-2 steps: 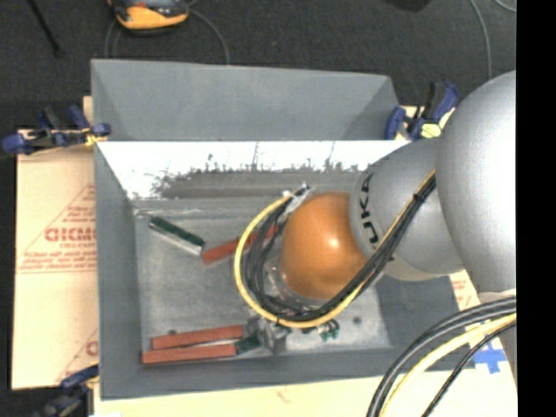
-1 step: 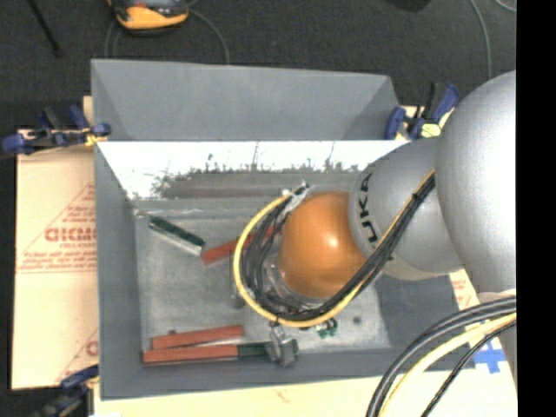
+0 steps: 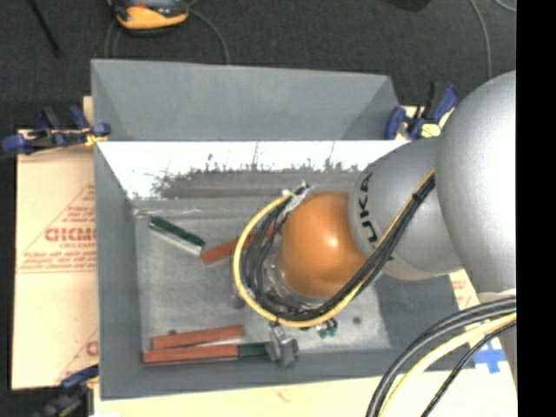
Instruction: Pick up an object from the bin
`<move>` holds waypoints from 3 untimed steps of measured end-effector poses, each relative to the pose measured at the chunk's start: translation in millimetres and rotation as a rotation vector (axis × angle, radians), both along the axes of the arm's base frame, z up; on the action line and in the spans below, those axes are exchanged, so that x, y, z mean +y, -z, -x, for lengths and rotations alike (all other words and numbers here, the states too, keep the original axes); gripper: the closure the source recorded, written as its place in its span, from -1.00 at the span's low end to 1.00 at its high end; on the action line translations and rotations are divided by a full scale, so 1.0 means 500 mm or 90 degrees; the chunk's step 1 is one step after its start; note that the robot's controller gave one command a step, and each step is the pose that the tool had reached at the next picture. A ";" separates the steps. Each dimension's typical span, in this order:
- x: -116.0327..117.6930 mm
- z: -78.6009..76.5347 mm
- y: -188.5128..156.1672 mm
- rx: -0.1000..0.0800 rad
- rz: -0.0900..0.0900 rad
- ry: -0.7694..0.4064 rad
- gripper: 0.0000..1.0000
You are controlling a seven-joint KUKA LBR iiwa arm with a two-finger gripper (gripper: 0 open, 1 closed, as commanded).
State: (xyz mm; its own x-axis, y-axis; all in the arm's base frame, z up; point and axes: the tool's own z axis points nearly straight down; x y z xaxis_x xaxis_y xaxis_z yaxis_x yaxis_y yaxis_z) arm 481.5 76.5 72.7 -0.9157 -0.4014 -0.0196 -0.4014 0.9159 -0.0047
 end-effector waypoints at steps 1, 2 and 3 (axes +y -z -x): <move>0.139 0.003 -0.001 0.004 0.004 -0.223 1.00; 0.139 0.003 0.000 0.004 0.004 -0.222 1.00; 0.112 0.002 -0.064 0.013 0.006 -0.382 1.00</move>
Offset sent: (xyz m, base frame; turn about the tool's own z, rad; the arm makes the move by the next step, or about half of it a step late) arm 0.0000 0.0000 0.0000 0.0000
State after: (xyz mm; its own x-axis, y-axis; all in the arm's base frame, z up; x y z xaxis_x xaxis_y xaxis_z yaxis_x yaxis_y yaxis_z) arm 480.4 132.7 104.6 -0.5298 -0.8481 0.0013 -0.8481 0.5298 0.0019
